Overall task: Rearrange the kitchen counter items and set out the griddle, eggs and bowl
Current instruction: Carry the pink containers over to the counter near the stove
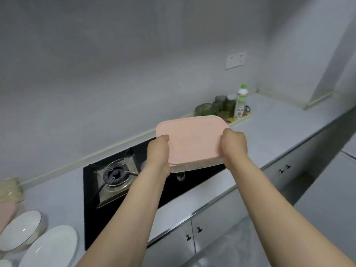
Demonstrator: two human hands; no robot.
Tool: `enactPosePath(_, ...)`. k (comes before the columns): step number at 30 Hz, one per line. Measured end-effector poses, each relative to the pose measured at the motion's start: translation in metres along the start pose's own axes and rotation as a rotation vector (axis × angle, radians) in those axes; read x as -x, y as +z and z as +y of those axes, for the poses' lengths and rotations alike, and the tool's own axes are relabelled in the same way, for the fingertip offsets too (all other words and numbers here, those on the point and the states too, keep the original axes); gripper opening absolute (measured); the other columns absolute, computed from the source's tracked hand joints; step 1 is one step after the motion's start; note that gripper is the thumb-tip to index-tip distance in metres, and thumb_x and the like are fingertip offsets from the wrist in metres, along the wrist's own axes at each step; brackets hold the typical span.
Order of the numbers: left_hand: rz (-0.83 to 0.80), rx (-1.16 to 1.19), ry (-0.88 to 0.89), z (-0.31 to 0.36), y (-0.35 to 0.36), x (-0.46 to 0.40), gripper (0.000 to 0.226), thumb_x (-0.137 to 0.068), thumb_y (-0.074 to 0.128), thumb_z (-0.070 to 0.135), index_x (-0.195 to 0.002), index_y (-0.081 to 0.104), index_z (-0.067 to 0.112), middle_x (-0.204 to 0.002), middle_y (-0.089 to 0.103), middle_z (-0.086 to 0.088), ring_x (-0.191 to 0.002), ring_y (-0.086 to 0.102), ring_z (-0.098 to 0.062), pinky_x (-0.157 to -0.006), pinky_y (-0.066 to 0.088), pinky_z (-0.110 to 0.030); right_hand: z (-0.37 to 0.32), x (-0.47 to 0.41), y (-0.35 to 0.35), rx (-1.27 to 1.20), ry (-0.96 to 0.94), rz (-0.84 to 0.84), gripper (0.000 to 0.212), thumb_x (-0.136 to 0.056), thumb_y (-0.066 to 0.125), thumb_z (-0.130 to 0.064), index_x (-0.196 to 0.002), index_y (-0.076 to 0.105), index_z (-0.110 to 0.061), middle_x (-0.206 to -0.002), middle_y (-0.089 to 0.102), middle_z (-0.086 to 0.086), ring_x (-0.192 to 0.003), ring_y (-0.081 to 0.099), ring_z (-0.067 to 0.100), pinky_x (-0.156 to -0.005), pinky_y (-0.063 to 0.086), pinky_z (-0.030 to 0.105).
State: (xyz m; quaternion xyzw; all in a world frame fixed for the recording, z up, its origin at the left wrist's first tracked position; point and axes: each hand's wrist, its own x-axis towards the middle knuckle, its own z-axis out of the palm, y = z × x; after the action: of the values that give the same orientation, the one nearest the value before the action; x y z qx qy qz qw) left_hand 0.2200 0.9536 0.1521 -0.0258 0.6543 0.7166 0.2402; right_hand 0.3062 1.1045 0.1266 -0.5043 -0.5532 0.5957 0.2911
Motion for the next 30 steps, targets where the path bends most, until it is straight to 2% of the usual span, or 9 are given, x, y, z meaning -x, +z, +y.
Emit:
enactPosePath(3, -0.086, -0.055, -0.03, -0.009, 0.053, -0.008, 0.014, -0.095, 0.048, 0.016, -0.103, 0.06, 0.012, -0.092, 0.069, -0.005, -0.08, 0.067, -0.024, -0.07, 0.055, -0.035, 0.001, -0.035, -0.037, -0.046, 0.027, 0.081, 0.03, -0.08, 0.04, -0.023, -0.105, 0.053, -0.011, -0.099, 0.055, 0.005, -0.084, 0.049, 0.026, -0.066, 0.037, 0.033)
enactPosePath(6, -0.125, -0.066, -0.057, -0.019, 0.089, -0.025, 0.017, -0.095, 0.049, 0.016, -0.108, 0.059, 0.011, -0.098, 0.07, -0.007, -0.078, 0.067, -0.024, -0.057, 0.055, -0.029, 0.006, -0.063, -0.057, -0.065, 0.039, 0.129, 0.03, -0.08, 0.04, -0.023, -0.105, 0.052, -0.011, -0.102, 0.057, 0.007, -0.086, 0.052, 0.027, -0.066, 0.038, 0.032)
enactPosePath(12, -0.204, -0.072, -0.11, -0.039, 0.185, -0.07, 0.024, -0.096, 0.049, 0.014, -0.118, 0.057, 0.007, -0.102, 0.068, -0.011, -0.076, 0.066, -0.026, -0.05, 0.053, -0.027, 0.004, -0.147, -0.096, -0.094, 0.088, 0.222, 0.024, -0.083, 0.041, -0.022, -0.104, 0.046, -0.012, -0.108, 0.057, 0.008, -0.09, 0.052, 0.027, -0.065, 0.038, 0.031)
enactPosePath(16, -0.233, -0.079, -0.169, -0.037, 0.249, -0.114, 0.022, -0.095, 0.049, 0.016, -0.114, 0.058, 0.007, -0.101, 0.069, -0.012, -0.083, 0.067, -0.03, -0.073, 0.059, -0.045, -0.018, -0.212, -0.109, -0.075, 0.115, 0.242, 0.024, -0.082, 0.042, -0.024, -0.104, 0.042, -0.014, -0.112, 0.054, 0.007, -0.1, 0.052, 0.031, -0.075, 0.042, 0.035)
enactPosePath(20, -0.28, -0.119, -0.159, -0.022, 0.327, -0.161, 0.011, -0.096, 0.049, 0.017, -0.093, 0.058, 0.013, -0.093, 0.065, -0.007, -0.079, 0.062, -0.026, -0.066, 0.053, -0.033, -0.05, -0.289, -0.121, -0.09, 0.127, 0.26, 0.022, -0.084, 0.043, -0.022, -0.104, 0.039, -0.015, -0.105, 0.051, 0.004, -0.097, 0.051, 0.028, -0.073, 0.04, 0.033)
enactPosePath(23, -0.29, -0.181, -0.076, -0.015, 0.372, -0.184, 0.02, -0.084, 0.055, 0.024, -0.099, 0.061, 0.012, -0.1, 0.064, -0.007, -0.091, 0.062, -0.028, -0.08, 0.053, -0.04, -0.065, -0.327, -0.133, -0.167, 0.152, 0.274, 0.023, -0.087, 0.043, -0.021, -0.108, 0.04, -0.014, -0.096, 0.05, 0.0, -0.085, 0.049, 0.021, -0.063, 0.037, 0.03)
enactPosePath(24, -0.299, -0.209, -0.07, -0.014, 0.387, -0.192, 0.032, -0.079, 0.056, 0.027, -0.106, 0.061, 0.012, -0.104, 0.065, -0.007, -0.095, 0.062, -0.029, -0.083, 0.054, -0.042, -0.068, -0.34, -0.139, -0.202, 0.16, 0.284, 0.024, -0.088, 0.043, -0.02, -0.11, 0.04, -0.014, -0.095, 0.049, -0.001, -0.08, 0.048, 0.018, -0.06, 0.035, 0.029)
enactPosePath(26, -0.339, -0.209, -0.067, -0.014, 0.42, -0.206, 0.033, -0.081, 0.055, 0.025, -0.112, 0.059, 0.013, -0.105, 0.065, -0.009, -0.096, 0.063, -0.03, -0.081, 0.055, -0.045, -0.075, -0.363, -0.153, -0.261, 0.178, 0.309, 0.024, -0.089, 0.043, -0.019, -0.113, 0.04, -0.014, -0.089, 0.046, -0.004, -0.073, 0.044, 0.013, -0.056, 0.032, 0.028)
enactPosePath(30, -0.391, -0.303, -0.042, -0.016, 0.488, -0.223, 0.034, -0.07, 0.053, 0.029, -0.102, 0.059, 0.018, -0.11, 0.062, -0.013, -0.1, 0.06, -0.034, -0.085, 0.054, -0.053, -0.081, -0.409, -0.184, -0.318, 0.213, 0.407, 0.023, -0.089, 0.041, -0.019, -0.112, 0.04, -0.014, -0.087, 0.046, -0.006, -0.072, 0.044, 0.013, -0.056, 0.032, 0.027)
